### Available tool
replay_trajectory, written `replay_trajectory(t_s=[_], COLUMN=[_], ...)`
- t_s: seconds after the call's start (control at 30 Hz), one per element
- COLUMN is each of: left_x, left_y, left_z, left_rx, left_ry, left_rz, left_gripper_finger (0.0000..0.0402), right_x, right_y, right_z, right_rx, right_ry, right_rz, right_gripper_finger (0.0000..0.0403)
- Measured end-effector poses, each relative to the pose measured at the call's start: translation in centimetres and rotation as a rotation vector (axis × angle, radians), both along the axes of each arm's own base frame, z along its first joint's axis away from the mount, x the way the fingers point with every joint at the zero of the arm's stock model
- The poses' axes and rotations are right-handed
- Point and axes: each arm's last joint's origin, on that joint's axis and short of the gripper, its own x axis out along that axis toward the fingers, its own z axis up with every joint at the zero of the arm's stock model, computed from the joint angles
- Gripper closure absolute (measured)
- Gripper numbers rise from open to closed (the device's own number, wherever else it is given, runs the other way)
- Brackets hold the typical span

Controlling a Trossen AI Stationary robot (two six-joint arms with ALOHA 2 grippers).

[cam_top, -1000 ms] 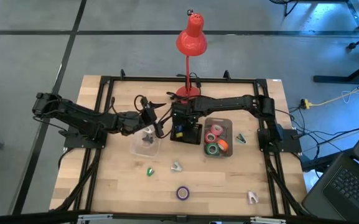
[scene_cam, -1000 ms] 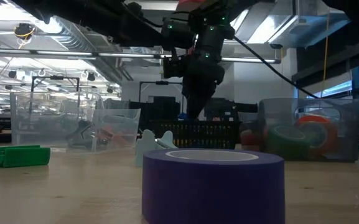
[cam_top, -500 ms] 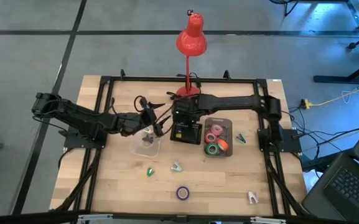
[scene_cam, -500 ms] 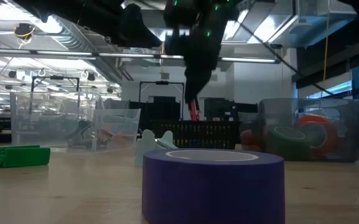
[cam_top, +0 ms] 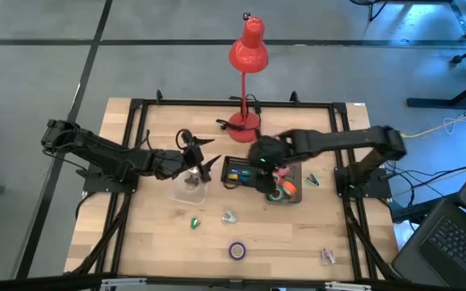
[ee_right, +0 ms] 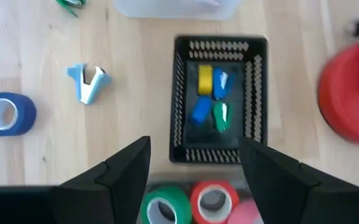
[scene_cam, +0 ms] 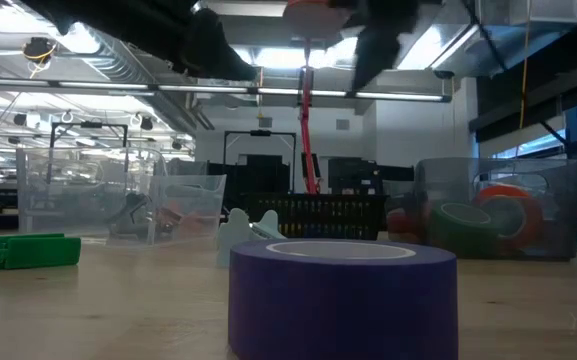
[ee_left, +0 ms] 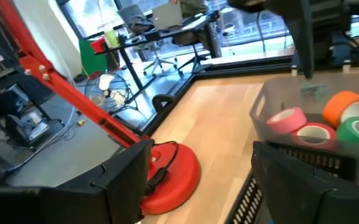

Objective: Pick and place Stapler, Stapler remover, tape
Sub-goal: Put the light blue staple remover into the transparent bin

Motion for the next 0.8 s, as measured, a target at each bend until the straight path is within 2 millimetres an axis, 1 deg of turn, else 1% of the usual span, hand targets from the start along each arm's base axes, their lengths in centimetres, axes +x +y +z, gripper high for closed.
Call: replay_trajectory(t_s=[0.17,0.23,0.33,0.43,0.53,0.63,0.73,0.8], left_x=[-0.3,-0.3,-0.1,0.3,1.2,2.4,3.9,4.8], left_y=[-1.3,-1.8,-2.7,-3.5,-4.0,-4.4,-5.1,-5.5], left_z=[0.3,0.3,0.0,-0.9,-0.6,-1.0,-1.0,-1.5], left_rx=[-0.017,-0.042,-0.098,-0.149,-0.262,-0.332,-0.355,-0.373], left_ry=[-0.021,-0.026,-0.017,0.101,0.247,0.415,0.506,0.571], left_rz=[-0.059,-0.127,-0.288,-0.434,-0.488,-0.537,-0.635,-0.689], left_gripper_finger=[0.0132,0.0132,0.0132,0.0132,0.0132,0.0132,0.0132,0.0132], right_x=[-4.3,-5.8,-7.3,-8.0,-8.0,-7.8,-7.7,-7.6], right_y=[1.2,1.6,2.0,2.3,2.3,2.4,2.3,2.2], right_z=[-1.2,-1.9,-2.7,-3.4,-3.7,-3.6,-3.5,-3.4], right_rx=[-0.022,0.006,0.059,0.084,0.093,0.095,0.057,0.003], right_ry=[-0.072,-0.107,-0.171,-0.232,-0.265,-0.284,-0.311,-0.330], right_rz=[-0.107,-0.151,-0.185,-0.176,-0.171,-0.166,-0.159,-0.178], right_gripper_finger=[0.0157,0.0157,0.0157,0.0157,0.0157,0.0157,0.0157,0.0157])
